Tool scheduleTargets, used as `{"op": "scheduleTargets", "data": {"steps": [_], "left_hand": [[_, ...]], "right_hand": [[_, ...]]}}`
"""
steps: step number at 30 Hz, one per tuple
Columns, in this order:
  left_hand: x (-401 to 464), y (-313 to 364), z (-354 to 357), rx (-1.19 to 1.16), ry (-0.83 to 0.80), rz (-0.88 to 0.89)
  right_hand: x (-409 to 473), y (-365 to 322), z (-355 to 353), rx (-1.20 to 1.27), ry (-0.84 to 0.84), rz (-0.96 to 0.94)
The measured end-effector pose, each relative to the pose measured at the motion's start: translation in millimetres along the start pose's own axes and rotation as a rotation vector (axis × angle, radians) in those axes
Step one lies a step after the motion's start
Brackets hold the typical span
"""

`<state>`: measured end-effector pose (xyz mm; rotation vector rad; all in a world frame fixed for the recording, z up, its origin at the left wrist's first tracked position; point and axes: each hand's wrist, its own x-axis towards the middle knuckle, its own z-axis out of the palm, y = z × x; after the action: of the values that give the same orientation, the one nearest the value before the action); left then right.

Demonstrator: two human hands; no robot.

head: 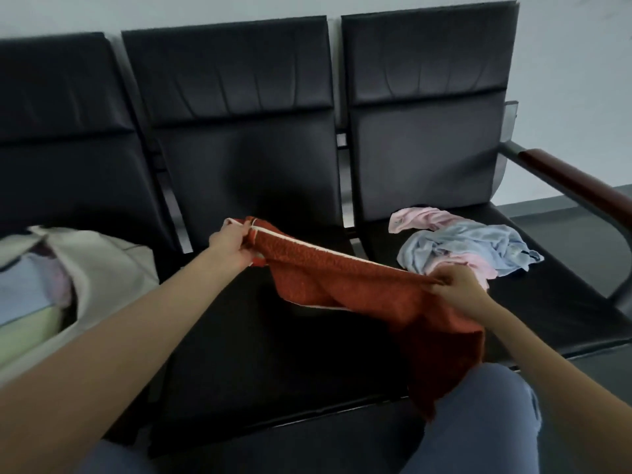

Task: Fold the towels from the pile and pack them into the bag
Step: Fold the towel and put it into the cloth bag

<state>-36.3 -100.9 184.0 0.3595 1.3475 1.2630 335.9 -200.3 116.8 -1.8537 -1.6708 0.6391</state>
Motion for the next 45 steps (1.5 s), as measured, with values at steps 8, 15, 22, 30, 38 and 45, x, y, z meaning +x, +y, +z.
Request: {"op": "scheduleTargets", "data": {"steps": [8, 15, 22, 30, 38, 45], "left_hand": [[0, 20, -58, 0.182, 0.135, 0.279], [2, 48, -88, 0.407, 0.212, 0.555], [11, 28, -125, 0.892, 0.119, 0.772], [17, -53, -150, 1.198, -0.106, 0.752], [14, -95, -165, 1.199, -0.132, 0.662], [9, -102, -153, 1.055, -0.044, 0.454]], "right_hand": [[25, -110, 24, -0.019, 0.178, -0.19], [9, -212, 41, 0.07, 0.412, -0.47], [-39, -185, 147, -0.049, -0.02, -0.44], [-85, -116, 243, -0.13, -0.697, -0.347], [-61, -66, 221, -0.101, -0.064, -0.042], [-29, -52, 222, -0.116, -0.176, 0.218]]}}
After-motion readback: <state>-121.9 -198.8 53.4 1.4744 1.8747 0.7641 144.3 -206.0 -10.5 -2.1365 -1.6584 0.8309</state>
